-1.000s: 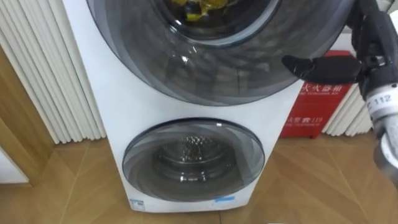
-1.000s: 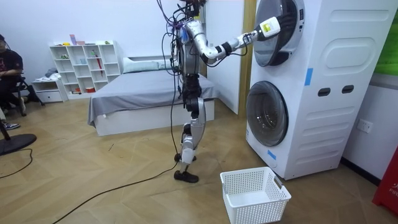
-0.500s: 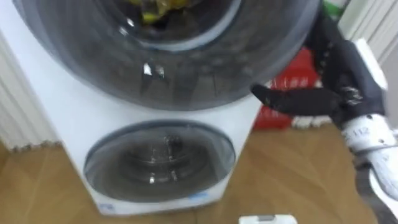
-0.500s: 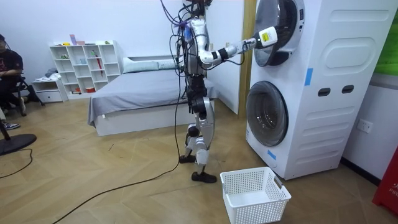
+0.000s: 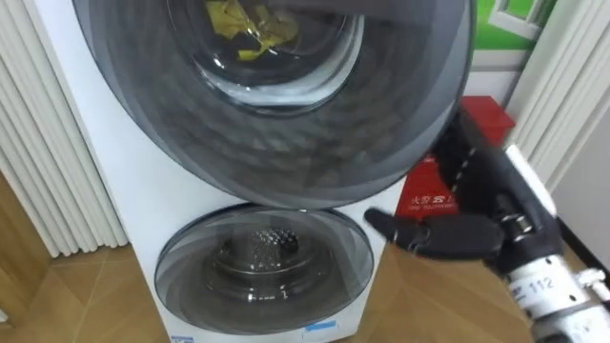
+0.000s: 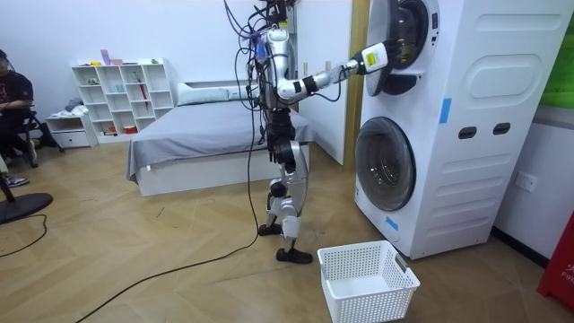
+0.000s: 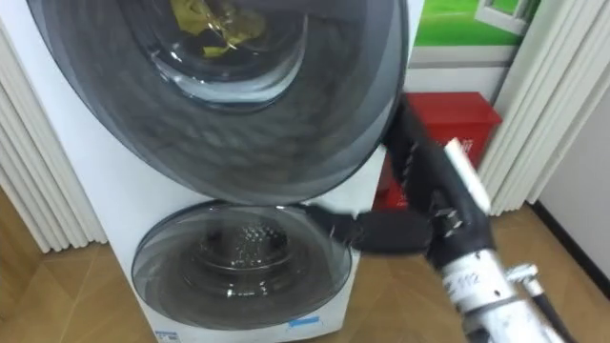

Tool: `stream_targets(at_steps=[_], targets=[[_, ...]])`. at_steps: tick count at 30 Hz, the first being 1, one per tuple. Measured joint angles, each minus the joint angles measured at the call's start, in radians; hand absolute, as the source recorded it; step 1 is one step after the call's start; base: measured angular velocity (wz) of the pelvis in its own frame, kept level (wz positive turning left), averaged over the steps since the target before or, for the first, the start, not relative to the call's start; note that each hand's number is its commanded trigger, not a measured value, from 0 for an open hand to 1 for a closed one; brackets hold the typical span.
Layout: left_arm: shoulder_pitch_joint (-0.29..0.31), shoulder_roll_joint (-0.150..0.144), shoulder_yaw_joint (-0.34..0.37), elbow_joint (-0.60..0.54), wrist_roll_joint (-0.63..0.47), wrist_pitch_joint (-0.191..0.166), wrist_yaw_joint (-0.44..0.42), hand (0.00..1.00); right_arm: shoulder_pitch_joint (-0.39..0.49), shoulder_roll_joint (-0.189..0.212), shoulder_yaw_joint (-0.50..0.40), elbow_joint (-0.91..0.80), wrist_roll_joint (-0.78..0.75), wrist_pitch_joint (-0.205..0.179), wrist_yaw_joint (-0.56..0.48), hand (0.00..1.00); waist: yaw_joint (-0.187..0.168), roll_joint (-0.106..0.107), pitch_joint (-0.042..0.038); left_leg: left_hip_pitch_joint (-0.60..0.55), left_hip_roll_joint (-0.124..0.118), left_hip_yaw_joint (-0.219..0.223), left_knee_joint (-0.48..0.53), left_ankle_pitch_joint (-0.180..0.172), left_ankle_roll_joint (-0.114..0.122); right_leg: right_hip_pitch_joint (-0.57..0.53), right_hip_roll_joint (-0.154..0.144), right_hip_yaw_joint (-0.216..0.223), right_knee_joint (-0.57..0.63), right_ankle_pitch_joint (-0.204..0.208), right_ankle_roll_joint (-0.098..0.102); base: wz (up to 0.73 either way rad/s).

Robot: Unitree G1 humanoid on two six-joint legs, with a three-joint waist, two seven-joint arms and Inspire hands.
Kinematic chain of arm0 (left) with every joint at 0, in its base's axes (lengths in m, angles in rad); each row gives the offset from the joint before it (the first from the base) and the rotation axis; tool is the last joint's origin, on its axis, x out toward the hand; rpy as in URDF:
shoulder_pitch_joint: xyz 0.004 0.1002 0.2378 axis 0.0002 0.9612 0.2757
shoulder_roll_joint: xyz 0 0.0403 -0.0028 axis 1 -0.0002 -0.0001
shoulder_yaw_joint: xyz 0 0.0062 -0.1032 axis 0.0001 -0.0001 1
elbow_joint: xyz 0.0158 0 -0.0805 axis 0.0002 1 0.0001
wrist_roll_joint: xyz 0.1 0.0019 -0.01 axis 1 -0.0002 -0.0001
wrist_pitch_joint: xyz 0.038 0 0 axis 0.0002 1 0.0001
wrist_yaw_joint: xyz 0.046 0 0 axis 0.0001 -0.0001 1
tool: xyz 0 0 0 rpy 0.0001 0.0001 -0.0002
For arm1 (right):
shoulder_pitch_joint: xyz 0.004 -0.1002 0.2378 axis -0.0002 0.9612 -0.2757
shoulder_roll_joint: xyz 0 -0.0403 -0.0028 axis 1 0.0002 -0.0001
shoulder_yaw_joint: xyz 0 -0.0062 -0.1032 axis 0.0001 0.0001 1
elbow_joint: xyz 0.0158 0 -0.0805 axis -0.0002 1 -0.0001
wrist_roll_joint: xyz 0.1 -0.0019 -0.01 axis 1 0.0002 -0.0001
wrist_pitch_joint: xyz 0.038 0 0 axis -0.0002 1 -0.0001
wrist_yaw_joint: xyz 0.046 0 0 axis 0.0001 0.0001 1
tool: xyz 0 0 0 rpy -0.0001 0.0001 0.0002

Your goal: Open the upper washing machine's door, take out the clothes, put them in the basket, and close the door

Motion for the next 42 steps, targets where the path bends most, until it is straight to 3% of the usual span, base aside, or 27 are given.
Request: stream_targets(at_steps=[7,13,21,26,35,42], targets=[[-0.002,0.0,-0.003,0.001,0.001,-0.002,-0.003,0.0,0.01,0.0,0.01,-0.009,0.0,0.007,0.109,0.0,0.004,-0.002,-0.0003,-0.003,-0.001,-0.002,-0.004,0.0,0.0,0.0,0.0,-0.001,-0.003,0.004,-0.007,0.03],[-0.016,-0.001,-0.004,0.01,0.001,-0.003,-0.003,0.0,0.007,0.012,0.012,-0.049,-0.001,0.007,0.193,0.0,0.016,-0.004,-0.0001,-0.003,-0.007,-0.002,-0.001,0.002,0.004,0.008,0.0,0.031,-0.003,-0.002,-0.001,0.13],[-0.05,0.005,-0.027,0.014,0.001,-0.008,-0.003,0.0,0.005,0.024,0.022,-0.051,-0.005,0.007,0.317,0.0,0.035,-0.005,0.0084,-0.004,-0.013,-0.002,-0.004,0.004,0.006,0.009,-0.006,0.034,-0.002,-0.008,0.005,0.02],[-0.074,0.004,-0.058,0.016,0.001,-0.009,-0.003,0.0,0.004,0.04,0.052,-0.05,-0.008,0.007,0.326,0.0,0.059,0.005,0.0153,-0.006,-0.013,0.003,-0.004,0.004,0.006,-0.001,-0.002,0.047,0.002,-0.007,0.005,-0.08],[-0.088,0.003,-0.1,0.025,0.001,-0.009,-0.005,0.0,-0.021,0.083,0.109,-0.05,-0.053,0.018,0.326,0.0,0.079,0.011,0.0137,-0.019,-0.013,-0.001,0.002,0.01,0.008,-0.026,0.001,0.055,0.019,-0.005,-0.004,-0.07],[-0.102,0.005,-0.104,0.021,0.005,-0.012,-0.004,0.0,-0.026,0.084,0.171,-0.05,-0.061,0.021,0.313,0.0,0.105,0.006,0.0139,-0.033,-0.012,-0.004,0.01,0.017,0.005,-0.034,-0.003,0.044,0.018,-0.013,0.001,0.05]])
